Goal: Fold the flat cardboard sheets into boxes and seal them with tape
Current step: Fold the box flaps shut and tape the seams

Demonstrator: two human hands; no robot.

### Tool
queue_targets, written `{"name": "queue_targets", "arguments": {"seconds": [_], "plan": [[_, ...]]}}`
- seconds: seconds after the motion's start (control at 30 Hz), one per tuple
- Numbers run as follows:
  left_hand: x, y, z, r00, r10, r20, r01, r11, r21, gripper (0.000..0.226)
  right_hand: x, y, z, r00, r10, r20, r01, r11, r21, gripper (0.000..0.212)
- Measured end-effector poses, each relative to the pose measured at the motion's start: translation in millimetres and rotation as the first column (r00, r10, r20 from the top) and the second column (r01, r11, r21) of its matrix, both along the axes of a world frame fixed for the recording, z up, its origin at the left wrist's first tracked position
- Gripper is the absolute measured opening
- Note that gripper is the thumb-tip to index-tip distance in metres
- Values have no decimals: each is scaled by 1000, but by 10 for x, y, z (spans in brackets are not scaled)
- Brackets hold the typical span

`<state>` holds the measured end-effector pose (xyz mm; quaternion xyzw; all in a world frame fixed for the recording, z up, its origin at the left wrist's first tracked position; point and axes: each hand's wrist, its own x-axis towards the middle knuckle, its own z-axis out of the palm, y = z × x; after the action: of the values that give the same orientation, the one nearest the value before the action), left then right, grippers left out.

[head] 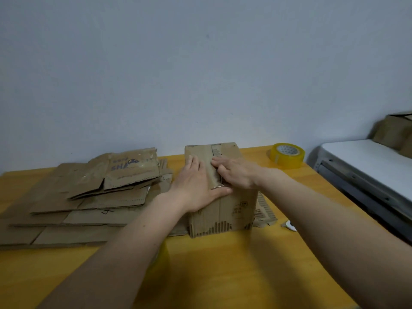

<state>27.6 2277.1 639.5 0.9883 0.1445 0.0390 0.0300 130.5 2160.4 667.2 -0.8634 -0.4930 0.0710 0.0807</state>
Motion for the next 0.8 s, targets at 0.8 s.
{"name": "queue_targets", "arguments": {"seconds": [0.8], "plan": [[-105, 63, -35, 991, -127, 43, 123, 989, 80, 111, 860, 834, -37, 971, -207, 122, 198, 977, 81, 40]]}}
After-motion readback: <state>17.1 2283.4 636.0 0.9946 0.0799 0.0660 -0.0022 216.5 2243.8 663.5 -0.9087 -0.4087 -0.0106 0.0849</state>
